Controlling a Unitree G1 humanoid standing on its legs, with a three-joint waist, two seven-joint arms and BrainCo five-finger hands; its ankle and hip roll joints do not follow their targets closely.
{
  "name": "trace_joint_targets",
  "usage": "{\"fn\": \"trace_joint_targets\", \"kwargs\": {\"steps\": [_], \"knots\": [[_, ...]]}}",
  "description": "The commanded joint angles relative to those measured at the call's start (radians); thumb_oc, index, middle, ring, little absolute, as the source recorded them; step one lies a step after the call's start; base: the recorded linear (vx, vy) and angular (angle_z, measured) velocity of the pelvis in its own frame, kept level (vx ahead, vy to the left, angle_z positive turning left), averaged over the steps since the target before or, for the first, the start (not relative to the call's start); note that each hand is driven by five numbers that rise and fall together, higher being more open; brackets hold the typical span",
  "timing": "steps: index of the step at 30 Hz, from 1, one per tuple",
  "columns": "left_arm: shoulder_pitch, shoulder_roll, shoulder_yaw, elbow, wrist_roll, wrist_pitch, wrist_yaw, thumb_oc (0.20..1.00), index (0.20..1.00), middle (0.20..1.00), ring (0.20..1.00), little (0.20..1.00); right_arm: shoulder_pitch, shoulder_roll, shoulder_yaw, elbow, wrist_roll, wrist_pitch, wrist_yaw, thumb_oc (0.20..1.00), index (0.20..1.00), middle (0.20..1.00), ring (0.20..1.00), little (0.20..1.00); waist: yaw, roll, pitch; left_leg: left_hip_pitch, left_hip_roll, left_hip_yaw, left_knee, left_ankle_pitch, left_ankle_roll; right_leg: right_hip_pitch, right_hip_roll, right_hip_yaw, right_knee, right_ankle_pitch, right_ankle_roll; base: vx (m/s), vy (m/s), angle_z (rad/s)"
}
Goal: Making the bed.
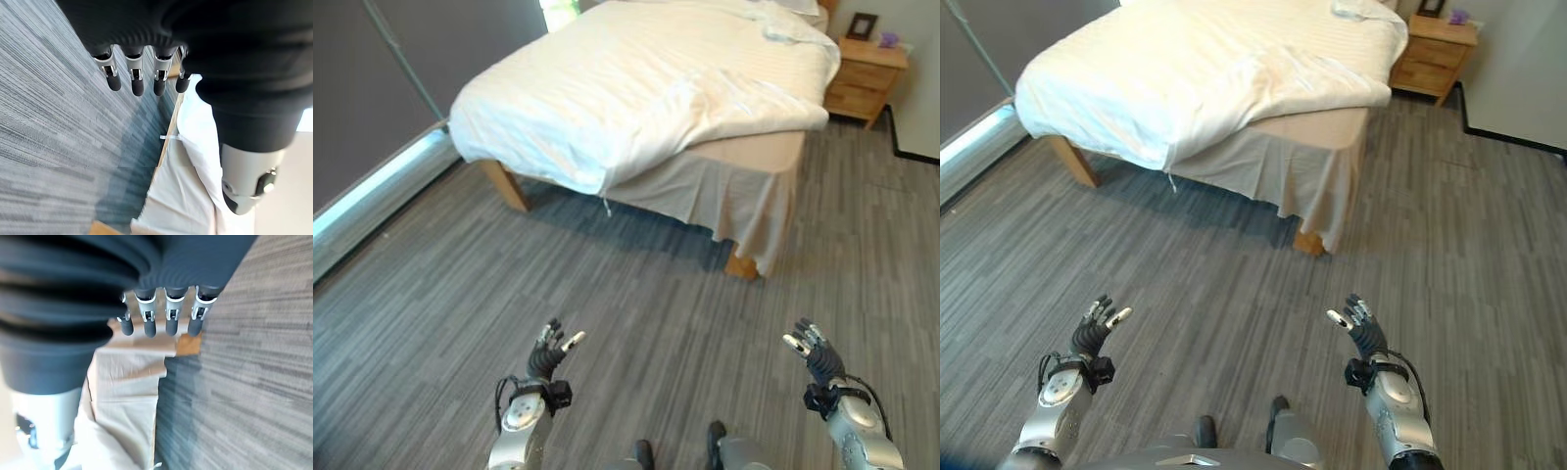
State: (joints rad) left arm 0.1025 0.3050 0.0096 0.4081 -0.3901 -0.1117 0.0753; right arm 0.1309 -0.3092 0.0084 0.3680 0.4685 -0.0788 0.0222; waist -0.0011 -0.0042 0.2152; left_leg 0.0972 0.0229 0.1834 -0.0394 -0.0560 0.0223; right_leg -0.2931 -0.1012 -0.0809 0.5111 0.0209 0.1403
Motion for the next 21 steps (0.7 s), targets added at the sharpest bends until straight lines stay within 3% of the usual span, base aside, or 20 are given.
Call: {"fn": "trace_joint_targets", "kwargs": {"steps": [1,4,5,6,7,8,9,10,11,12,13,15,17,18,19,21], "knots": [[-0.005,0.054,0.047,-0.021,-0.016,-0.05,0.011,1.0,1.0,1.0,1.0,1.0,-0.007,-0.01,-0.007,-0.056,-0.068,-0.056,-0.027,1.0,1.0,1.0,1.0,1.0,-0.021,-0.021,-0.023,0.064,0.021,-0.073,-0.027,0.009,-0.017,0.06,-0.13,-0.07,-0.212,0.136,0.042,0.42,-0.169,-0.27],[-0.003,0.059,0.066,-0.021,-0.034,-0.053,0.015,1.0,1.0,1.0,1.0,1.0,-0.021,-0.022,-0.013,-0.061,-0.049,-0.058,-0.03,1.0,1.0,1.0,1.0,1.0,-0.05,-0.031,-0.036,0.137,0.046,-0.054,-0.048,-0.031,-0.06,0.046,-0.111,-0.118,-0.455,0.185,0.061,0.43,-0.22,-0.13],[-0.008,0.065,0.074,-0.027,-0.031,-0.055,0.021,1.0,1.0,1.0,1.0,1.0,-0.02,-0.026,-0.013,-0.071,-0.051,-0.056,-0.03,1.0,1.0,1.0,1.0,1.0,-0.058,-0.032,-0.041,0.162,0.064,-0.05,-0.048,-0.04,-0.072,0.042,-0.099,-0.122,-0.473,0.201,0.065,0.57,-0.328,-0.45],[-0.043,0.063,0.052,-0.009,-0.04,-0.061,0.024,1.0,1.0,1.0,1.0,1.0,-0.015,-0.033,-0.007,-0.079,-0.044,-0.059,-0.023,1.0,1.0,1.0,1.0,1.0,-0.076,-0.031,-0.058,0.192,0.099,-0.072,-0.047,-0.026,-0.092,0.057,-0.062,-0.068,-0.437,0.174,0.04,0.44,-0.261,-0.27],[-0.044,0.062,0.052,-0.008,-0.04,-0.061,0.024,1.0,1.0,1.0,1.0,1.0,-0.015,-0.033,-0.008,-0.078,-0.044,-0.06,-0.023,1.0,1.0,1.0,1.0,1.0,-0.076,-0.029,-0.057,0.193,0.102,-0.072,-0.047,-0.027,-0.093,0.057,-0.06,-0.069,-0.435,0.172,0.039,0.51,-0.331,-0.08],[-0.051,0.052,0.04,0.003,-0.047,-0.064,0.019,1.0,1.0,1.0,1.0,1.0,-0.015,-0.051,-0.007,-0.073,-0.042,-0.059,-0.021,1.0,1.0,1.0,1.0,1.0,-0.08,-0.012,-0.067,0.17,0.144,-0.091,0.033,0.019,-0.109,0.078,-0.027,-0.067,-0.417,0.135,0.007,0.21,-0.157,0.44],[-0.052,0.052,0.041,0.003,-0.047,-0.064,0.019,1.0,1.0,1.0,1.0,1.0,-0.015,-0.051,-0.007,-0.073,-0.041,-0.059,-0.021,1.0,1.0,1.0,1.0,1.0,-0.084,-0.014,-0.071,0.163,0.142,-0.095,0.033,0.022,-0.11,0.075,-0.03,-0.069,-0.419,0.138,0.007,0.35,-0.276,0.46],[-0.052,0.038,0.045,0.0,-0.079,-0.062,0.017,1.0,1.0,1.0,1.0,1.0,-0.025,-0.067,-0.006,-0.068,-0.022,-0.063,-0.016,1.0,1.0,1.0,1.0,1.0,-0.081,-0.003,-0.073,0.128,0.172,-0.105,0.157,0.101,-0.125,0.099,-0.007,-0.084,-0.414,0.115,-0.024,0.29,-0.396,0.22],[-0.057,0.026,0.042,-0.004,-0.102,-0.062,0.009,1.0,1.0,1.0,1.0,1.0,-0.033,-0.08,0.001,-0.068,0.001,-0.069,-0.012,1.0,1.0,1.0,1.0,1.0,-0.074,-0.028,-0.06,-0.008,0.183,-0.121,0.423,0.206,-0.121,0.157,0.001,-0.1,-0.437,0.094,-0.072,0.41,-0.582,0.17],[-0.058,0.028,0.04,-0.01,-0.105,-0.06,-0.001,1.0,1.0,1.0,1.0,1.0,-0.032,-0.092,-0.002,-0.073,0.006,-0.072,-0.009,1.0,1.0,1.0,1.0,1.0,-0.059,-0.047,-0.041,-0.07,0.191,-0.11,0.564,0.231,-0.114,0.194,0.008,-0.104,-0.445,0.076,-0.1,0.55,-0.729,0.32],[-0.057,0.013,0.029,-0.01,-0.135,-0.064,-0.009,1.0,1.0,1.0,1.0,1.0,-0.04,-0.115,-0.003,-0.062,-0.01,-0.065,-0.019,1.0,1.0,1.0,1.0,1.0,-0.018,-0.08,-0.011,-0.198,0.139,-0.117,0.655,0.187,-0.096,0.27,0.006,-0.1,-0.482,0.046,-0.116,0.57,-0.548,0.08],[-0.048,-0.001,0.025,-0.003,-0.141,-0.057,-0.013,1.0,1.0,1.0,1.0,1.0,-0.037,-0.122,-0.017,-0.059,-0.021,-0.059,-0.025,1.0,1.0,1.0,1.0,1.0,0.006,-0.091,-0.012,-0.277,0.128,-0.081,0.624,0.167,-0.095,0.323,0.005,-0.098,-0.516,0.041,-0.111,0.52,-0.278,-0.2],[-0.029,-0.002,0.014,-0.004,-0.148,-0.063,-0.031,1.0,1.0,1.0,1.0,1.0,-0.024,-0.123,-0.05,-0.047,-0.015,-0.071,-0.036,1.0,1.0,1.0,1.0,1.0,0.028,-0.077,-0.023,-0.323,0.129,-0.014,0.384,0.194,-0.1,0.376,0.013,-0.104,-0.546,0.01,-0.095,0.43,-0.036,-0.28],[-0.029,-0.002,0.014,-0.004,-0.148,-0.063,-0.031,1.0,1.0,1.0,1.0,1.0,-0.024,-0.123,-0.05,-0.047,-0.015,-0.071,-0.036,1.0,1.0,1.0,1.0,1.0,0.028,-0.078,-0.022,-0.321,0.128,-0.013,0.381,0.195,-0.1,0.377,0.012,-0.103,-0.546,0.009,-0.095,0.42,0.065,-0.15],[-0.018,-0.009,0.01,-0.01,-0.155,-0.064,-0.03,1.0,1.0,1.0,1.0,1.0,-0.018,-0.119,-0.049,-0.037,-0.024,-0.075,-0.041,1.0,1.0,1.0,1.0,1.0,0.054,-0.058,-0.026,-0.323,0.085,-0.028,0.194,0.212,-0.095,0.425,0.024,-0.098,-0.557,-0.016,-0.081,0.45,0.086,0.02],[-0.012,-0.012,0.025,0.004,-0.15,-0.067,-0.023,1.0,1.0,1.0,1.0,1.0,-0.011,-0.108,-0.042,-0.029,-0.021,-0.079,-0.036,1.0,1.0,1.0,1.0,1.0,0.076,-0.03,-0.045,-0.342,0.064,-0.079,0.019,0.286,-0.113,0.465,0.042,-0.093,-0.566,-0.045,-0.072,0.55,0.094,-0.02]]}}
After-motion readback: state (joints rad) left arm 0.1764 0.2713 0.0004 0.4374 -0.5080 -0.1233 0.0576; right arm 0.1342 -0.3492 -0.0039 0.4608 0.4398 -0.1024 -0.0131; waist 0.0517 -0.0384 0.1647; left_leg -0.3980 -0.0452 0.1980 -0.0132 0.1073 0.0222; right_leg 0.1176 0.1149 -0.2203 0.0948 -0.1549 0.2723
